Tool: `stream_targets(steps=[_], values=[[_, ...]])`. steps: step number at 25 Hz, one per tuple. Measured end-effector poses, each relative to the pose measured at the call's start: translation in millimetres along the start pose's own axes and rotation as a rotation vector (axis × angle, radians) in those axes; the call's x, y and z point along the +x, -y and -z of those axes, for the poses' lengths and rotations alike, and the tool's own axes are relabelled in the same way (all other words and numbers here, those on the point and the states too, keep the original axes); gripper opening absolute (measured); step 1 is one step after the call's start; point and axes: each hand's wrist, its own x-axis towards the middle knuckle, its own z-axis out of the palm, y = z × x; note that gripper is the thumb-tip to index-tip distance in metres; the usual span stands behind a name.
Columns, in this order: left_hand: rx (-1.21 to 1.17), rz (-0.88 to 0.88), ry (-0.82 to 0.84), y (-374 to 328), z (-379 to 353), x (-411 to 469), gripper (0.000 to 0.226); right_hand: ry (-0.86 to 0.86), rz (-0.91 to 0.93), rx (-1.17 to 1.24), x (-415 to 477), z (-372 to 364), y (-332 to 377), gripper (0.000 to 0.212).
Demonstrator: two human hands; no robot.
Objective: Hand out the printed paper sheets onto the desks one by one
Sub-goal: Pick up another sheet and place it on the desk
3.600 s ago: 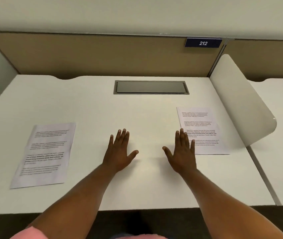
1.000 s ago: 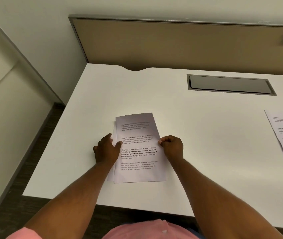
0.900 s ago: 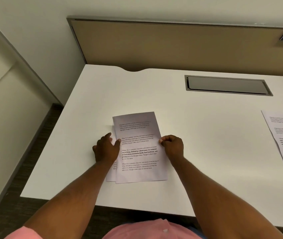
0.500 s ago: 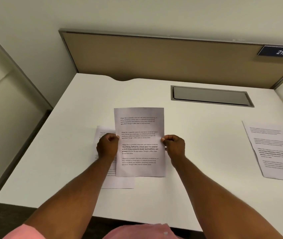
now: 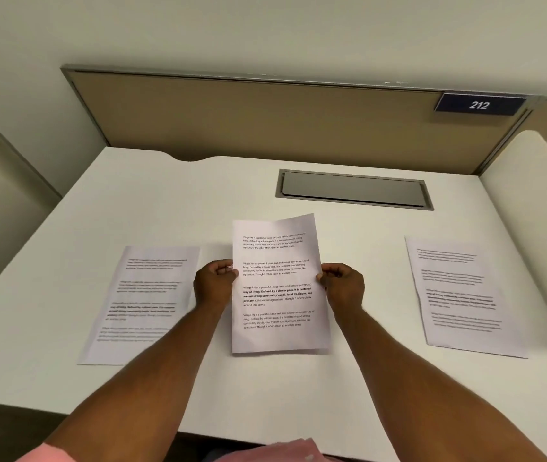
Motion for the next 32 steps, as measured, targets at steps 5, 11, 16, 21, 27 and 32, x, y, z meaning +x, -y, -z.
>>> stream_targets(steps=[5,11,16,21,27,32], values=[[-0.030,0.038,0.042,-6.2,-61.5,-24.3,0.041,-0.072,0.012,-0.067,19.8,60.0,-4.8,0.024],[0.006,0.044,0.088,-20.1,-125.5,-28.7,0.049,-0.143,-0.006,-0.132,53.0,112.4,-8.3,0.024],[0.063,0.032,0.098,-34.6,-165.9,-21.6,0.052,-0.169,-0.028,-0.166,82.7,131.9,-7.4,0.026],[0.199,-0.009,0.093,-41.7,-190.3,-17.5,0.052,-0.160,-0.063,-0.226,103.3,137.9,-11.3,0.031],[0.388,-0.116,0.058,-31.9,-199.4,-18.3,0.047,-0.145,-0.042,-0.318,112.0,139.2,-30.2,0.030],[0.460,-0.241,0.075,-28.9,-199.3,-21.0,0.046,-0.126,0.035,-0.424,110.5,135.2,-31.7,0.031]])
